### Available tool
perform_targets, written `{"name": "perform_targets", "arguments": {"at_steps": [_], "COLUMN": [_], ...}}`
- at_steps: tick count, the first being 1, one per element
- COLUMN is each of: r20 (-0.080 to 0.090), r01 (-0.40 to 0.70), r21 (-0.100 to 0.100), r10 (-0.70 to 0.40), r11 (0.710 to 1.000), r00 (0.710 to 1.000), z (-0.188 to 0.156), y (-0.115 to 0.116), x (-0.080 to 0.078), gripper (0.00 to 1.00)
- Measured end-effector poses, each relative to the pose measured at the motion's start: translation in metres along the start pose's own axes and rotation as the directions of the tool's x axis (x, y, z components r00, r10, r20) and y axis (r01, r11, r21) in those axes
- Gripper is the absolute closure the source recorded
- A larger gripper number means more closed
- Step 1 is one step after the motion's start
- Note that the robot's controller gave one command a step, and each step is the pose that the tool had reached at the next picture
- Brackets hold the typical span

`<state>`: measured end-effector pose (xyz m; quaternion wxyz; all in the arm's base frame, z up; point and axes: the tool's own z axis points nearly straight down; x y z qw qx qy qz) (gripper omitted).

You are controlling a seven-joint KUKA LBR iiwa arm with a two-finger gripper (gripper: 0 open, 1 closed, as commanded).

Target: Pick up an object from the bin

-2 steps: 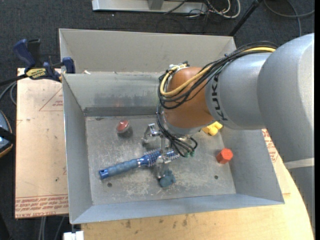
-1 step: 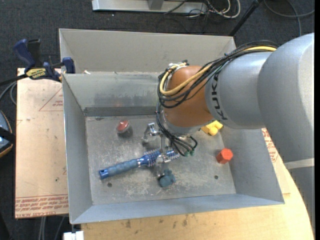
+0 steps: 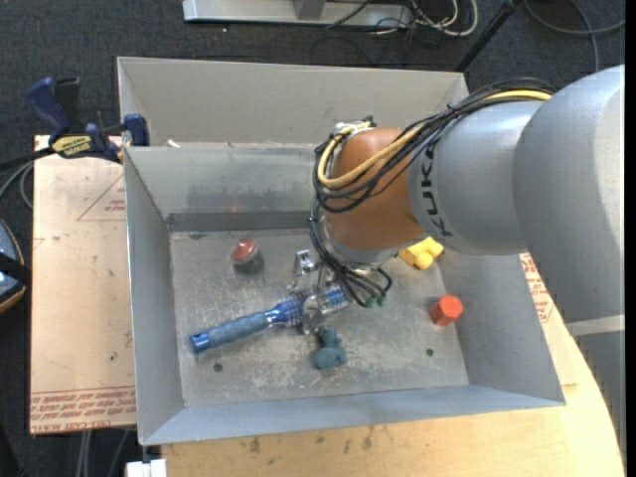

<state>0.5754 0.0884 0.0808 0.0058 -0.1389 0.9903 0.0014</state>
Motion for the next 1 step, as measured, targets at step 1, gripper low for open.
{"name": "perform_targets", "arguments": {"at_steps": [1], "r20": [-0.003], "r01": [0.001], "r21": [0.002], "r10": [-0.001], "r11": [1.000], "r00": [1.000], "z": [-0.0702], "y": [0.0005], "x": [-0.0030], "gripper": [1.00]}}
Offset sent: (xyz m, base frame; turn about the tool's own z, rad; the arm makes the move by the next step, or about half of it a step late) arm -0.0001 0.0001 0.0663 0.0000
